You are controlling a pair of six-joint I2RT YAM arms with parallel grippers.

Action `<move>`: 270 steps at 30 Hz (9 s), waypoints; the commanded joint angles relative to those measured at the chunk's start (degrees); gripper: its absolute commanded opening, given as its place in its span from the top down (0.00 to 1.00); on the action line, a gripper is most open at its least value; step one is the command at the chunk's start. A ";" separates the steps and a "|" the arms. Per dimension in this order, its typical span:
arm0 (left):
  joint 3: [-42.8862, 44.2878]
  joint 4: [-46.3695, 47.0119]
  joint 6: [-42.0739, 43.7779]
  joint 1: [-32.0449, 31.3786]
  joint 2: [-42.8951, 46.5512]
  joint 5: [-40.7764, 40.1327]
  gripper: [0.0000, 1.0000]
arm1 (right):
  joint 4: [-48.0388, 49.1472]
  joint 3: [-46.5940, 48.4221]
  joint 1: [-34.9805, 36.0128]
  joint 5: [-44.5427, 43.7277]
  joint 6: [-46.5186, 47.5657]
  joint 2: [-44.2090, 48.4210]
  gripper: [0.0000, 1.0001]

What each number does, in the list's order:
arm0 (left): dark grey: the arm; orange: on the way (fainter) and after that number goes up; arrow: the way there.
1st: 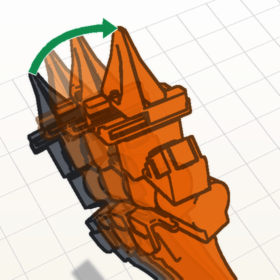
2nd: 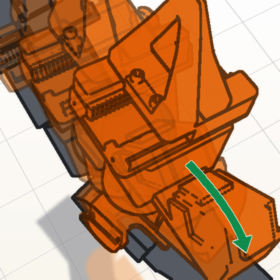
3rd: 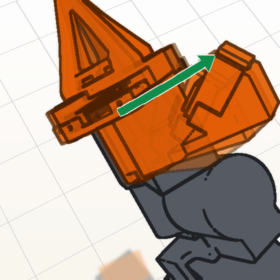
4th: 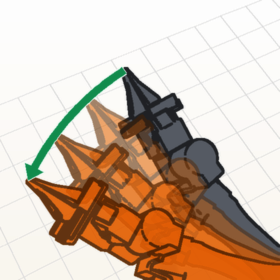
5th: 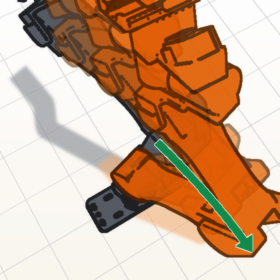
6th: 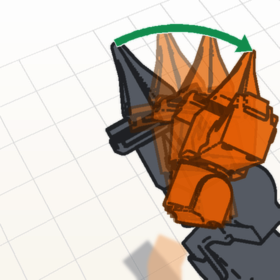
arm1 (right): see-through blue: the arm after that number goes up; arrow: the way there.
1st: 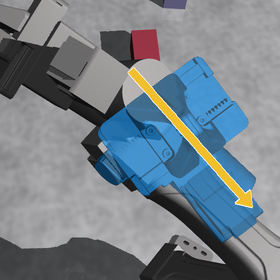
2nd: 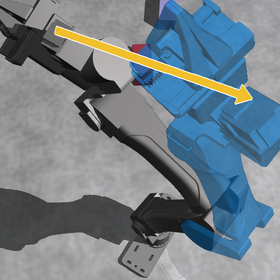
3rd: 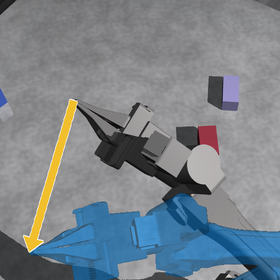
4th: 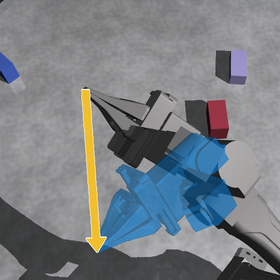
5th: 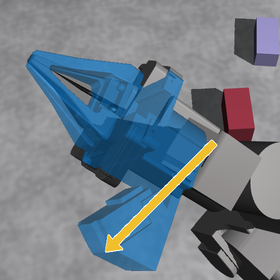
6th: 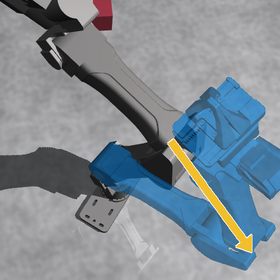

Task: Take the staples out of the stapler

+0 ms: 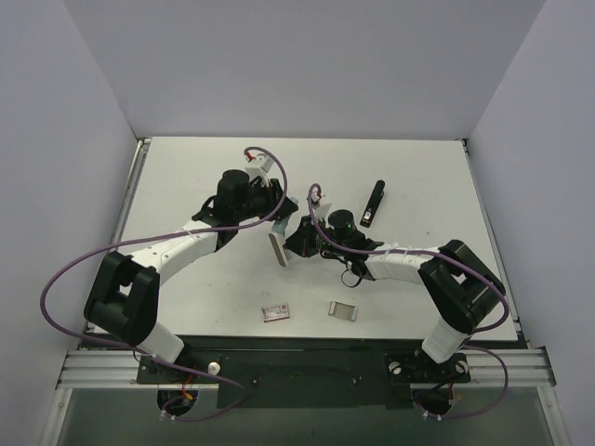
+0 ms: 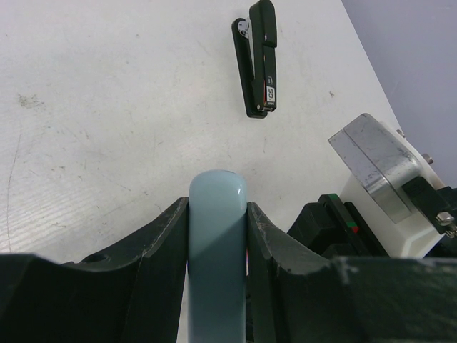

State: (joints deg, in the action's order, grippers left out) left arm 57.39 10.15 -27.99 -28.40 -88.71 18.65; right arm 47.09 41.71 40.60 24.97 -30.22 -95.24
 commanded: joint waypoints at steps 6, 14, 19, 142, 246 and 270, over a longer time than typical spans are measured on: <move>0.89 4.79 0.48 -1.04 0.64 -0.02 1.00 | 2.56 2.76 0.80 0.69 0.60 1.99 1.00; 0.97 3.12 1.36 -1.83 0.38 -0.99 1.00 | 3.53 3.37 0.27 1.75 0.34 2.60 1.00; 0.97 2.94 1.62 -2.01 0.03 -1.60 1.00 | 4.23 2.94 0.01 2.10 -0.10 3.04 1.00; -13.19 0.24 -3.76 -18.79 35.88 17.31 1.00 | -23.97 8.48 10.55 5.10 9.30 40.91 1.00; 11.53 -14.20 -3.91 3.54 -3.69 -24.90 0.11 | -53.50 4.86 -12.11 -28.40 0.51 36.37 0.38; -23.28 -2.33 -6.55 -25.12 26.22 -30.17 0.11 | -56.66 37.97 -25.31 -35.33 -3.62 -11.18 0.31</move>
State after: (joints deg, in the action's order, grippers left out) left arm 35.00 4.49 -34.00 -51.48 -63.40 -9.17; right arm -5.76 71.02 15.62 -6.13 -33.26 -101.73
